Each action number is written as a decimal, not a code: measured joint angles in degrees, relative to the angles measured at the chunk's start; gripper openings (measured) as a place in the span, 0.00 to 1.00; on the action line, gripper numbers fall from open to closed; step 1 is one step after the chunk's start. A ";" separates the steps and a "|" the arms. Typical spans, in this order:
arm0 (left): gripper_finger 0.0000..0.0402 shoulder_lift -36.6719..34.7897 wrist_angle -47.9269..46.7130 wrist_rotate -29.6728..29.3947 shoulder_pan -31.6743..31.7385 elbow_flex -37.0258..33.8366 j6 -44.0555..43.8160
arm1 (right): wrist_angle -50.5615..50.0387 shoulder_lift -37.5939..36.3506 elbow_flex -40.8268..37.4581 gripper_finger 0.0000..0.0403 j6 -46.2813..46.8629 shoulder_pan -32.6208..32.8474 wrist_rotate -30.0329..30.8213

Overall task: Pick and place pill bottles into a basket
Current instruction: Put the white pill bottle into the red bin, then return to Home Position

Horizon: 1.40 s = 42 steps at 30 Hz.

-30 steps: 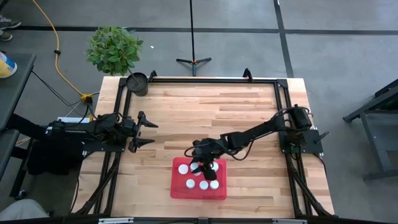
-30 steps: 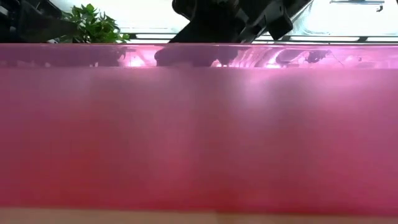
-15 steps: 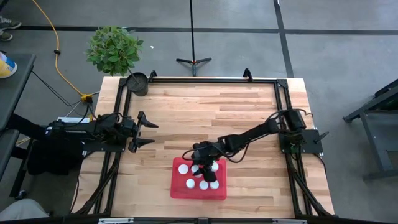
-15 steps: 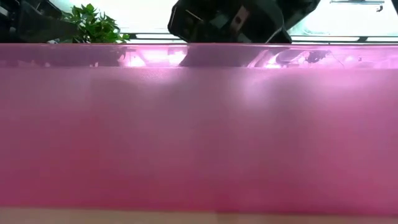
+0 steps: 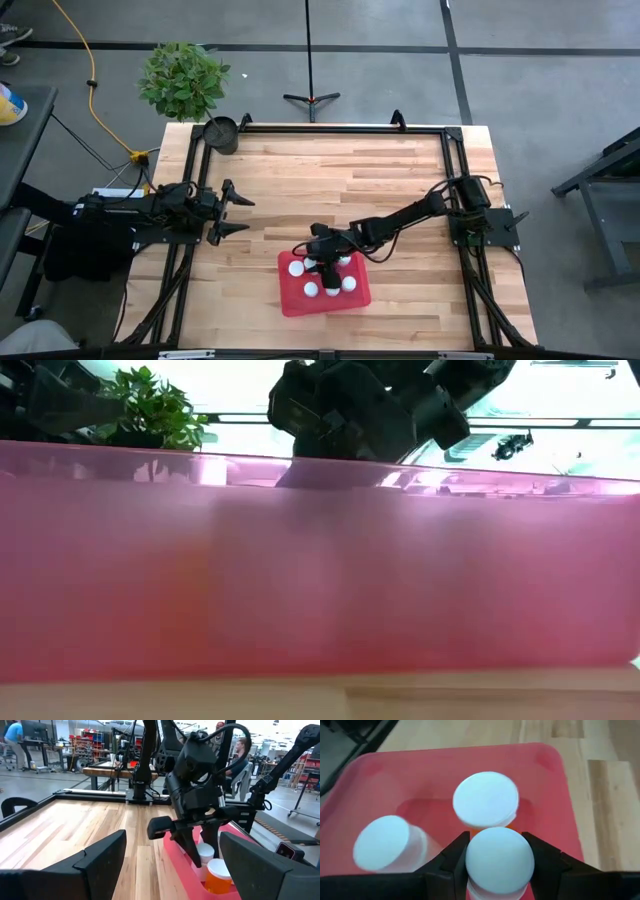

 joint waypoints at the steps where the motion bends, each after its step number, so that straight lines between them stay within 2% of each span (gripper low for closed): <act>1: 0.88 0.01 -0.19 0.00 0.02 0.01 -0.02 | -0.04 0.00 0.00 0.35 -0.33 0.20 0.55; 17: 0.88 0.01 -0.40 -0.02 0.02 -0.02 -0.02 | -0.34 0.02 -0.02 0.35 -1.13 0.94 0.54; 25: 0.88 0.00 -0.44 -0.02 0.01 -0.02 -0.02 | -0.26 0.02 -0.02 0.56 0.21 0.86 -0.49; 34: 0.88 0.01 -0.44 -0.02 0.02 -0.02 -0.02 | 0.03 0.02 0.47 0.58 0.41 0.79 -4.03; 42: 0.88 0.01 -0.37 0.03 0.01 -0.02 -0.22 | -2.21 -0.80 2.29 0.58 -1.95 0.77 -4.20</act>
